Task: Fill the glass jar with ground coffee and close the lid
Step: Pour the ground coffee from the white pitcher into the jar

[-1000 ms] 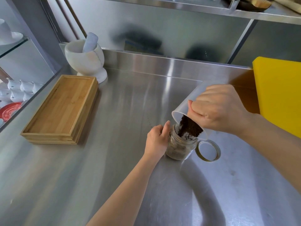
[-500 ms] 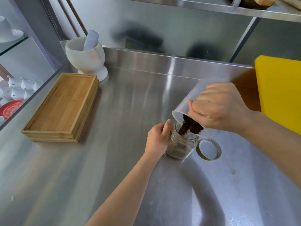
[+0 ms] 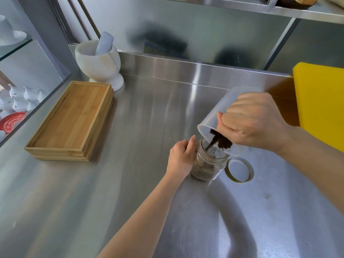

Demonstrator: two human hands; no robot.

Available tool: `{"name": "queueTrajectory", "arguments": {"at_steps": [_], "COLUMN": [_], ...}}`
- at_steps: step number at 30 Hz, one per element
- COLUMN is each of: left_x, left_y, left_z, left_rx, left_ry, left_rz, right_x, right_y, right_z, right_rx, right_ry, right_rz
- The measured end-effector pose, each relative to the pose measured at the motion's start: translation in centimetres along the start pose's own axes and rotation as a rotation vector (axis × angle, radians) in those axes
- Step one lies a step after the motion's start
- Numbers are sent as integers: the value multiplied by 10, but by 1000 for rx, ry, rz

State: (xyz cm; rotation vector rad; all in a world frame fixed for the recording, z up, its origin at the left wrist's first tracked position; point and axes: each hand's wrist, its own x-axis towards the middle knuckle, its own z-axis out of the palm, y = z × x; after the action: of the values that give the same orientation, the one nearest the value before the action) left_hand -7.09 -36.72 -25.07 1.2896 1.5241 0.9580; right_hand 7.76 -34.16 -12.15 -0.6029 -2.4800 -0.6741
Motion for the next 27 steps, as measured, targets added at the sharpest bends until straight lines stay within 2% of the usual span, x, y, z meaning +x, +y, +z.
{"name": "queueTrajectory", "arguments": {"at_steps": [27], "left_x": [1], "left_y": [-2], "left_z": [1], "left_rx": [-18], "left_ry": [-7], "left_rz": [-33], "right_x": [0], "right_y": [-6], "right_z": [-1], "right_rx": [6], "right_ry": [34], "right_rz": [-118]}}
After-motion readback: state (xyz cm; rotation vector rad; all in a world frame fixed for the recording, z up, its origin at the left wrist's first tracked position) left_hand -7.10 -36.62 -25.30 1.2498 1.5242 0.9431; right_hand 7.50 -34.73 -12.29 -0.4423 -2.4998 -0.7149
